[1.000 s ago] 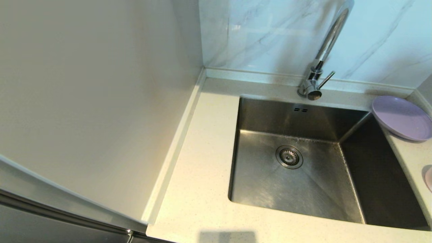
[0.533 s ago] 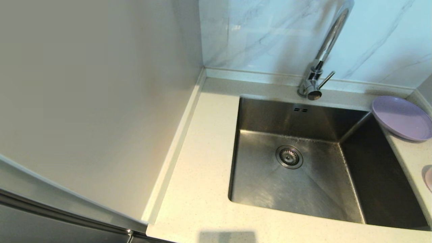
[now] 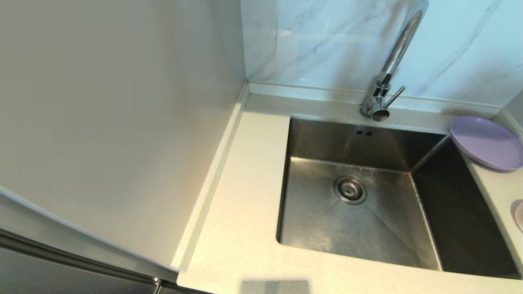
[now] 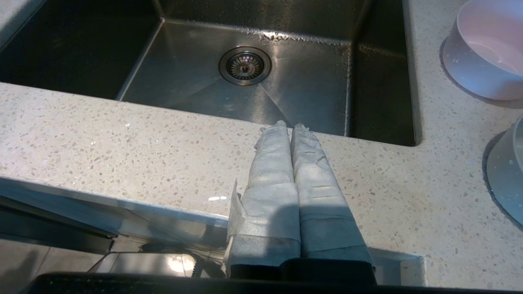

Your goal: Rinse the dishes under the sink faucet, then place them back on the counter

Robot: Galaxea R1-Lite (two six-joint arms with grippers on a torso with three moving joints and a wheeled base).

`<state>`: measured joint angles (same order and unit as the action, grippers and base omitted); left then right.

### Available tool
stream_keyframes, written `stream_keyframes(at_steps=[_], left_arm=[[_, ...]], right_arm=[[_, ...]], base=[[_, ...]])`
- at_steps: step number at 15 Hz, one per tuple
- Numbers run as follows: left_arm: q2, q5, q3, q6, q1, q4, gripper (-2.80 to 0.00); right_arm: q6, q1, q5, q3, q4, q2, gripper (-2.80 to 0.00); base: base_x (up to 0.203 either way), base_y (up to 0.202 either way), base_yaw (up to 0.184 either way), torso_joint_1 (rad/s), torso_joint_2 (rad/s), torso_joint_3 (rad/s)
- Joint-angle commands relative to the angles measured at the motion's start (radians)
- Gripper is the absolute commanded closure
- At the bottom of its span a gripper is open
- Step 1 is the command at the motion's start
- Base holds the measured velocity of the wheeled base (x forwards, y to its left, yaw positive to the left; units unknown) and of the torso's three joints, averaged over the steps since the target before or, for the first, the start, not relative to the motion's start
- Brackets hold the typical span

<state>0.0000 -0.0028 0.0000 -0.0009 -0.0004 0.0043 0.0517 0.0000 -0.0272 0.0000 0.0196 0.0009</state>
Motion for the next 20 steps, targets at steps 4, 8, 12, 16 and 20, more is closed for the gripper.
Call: stream_keyframes(at_steps=[4,8,12,16,20], left_arm=[[0.0,0.0,0.0,-0.001,0.0,0.0,0.0],[0.0,0.0,0.0,-0.001,0.0,0.0,0.0],[0.0,0.0,0.0,-0.001,0.0,0.0,0.0],[0.0,0.0,0.0,-0.001,0.0,0.0,0.0],[0.0,0.0,0.0,-0.001,0.0,0.0,0.0]], right_arm=[[0.002,0.0,0.0,0.009,0.0,0.002,0.0],[0.002,0.0,0.0,0.009,0.0,0.002,0.0],[0.002,0.0,0.0,0.009,-0.001,0.002,0.0],[0.002,0.0,0.0,0.009,0.0,0.002,0.0],[0.002,0.0,-0.002,0.008,0.0,0.002,0.0]], base=[[0.0,0.0,0.0,0.0,0.0,0.0],[0.0,0.0,0.0,0.0,0.0,0.0],[0.0,0.0,0.0,0.0,0.0,0.0],[0.0,0.0,0.0,0.0,0.0,0.0],[0.0,0.0,0.0,0.0,0.0,0.0]])
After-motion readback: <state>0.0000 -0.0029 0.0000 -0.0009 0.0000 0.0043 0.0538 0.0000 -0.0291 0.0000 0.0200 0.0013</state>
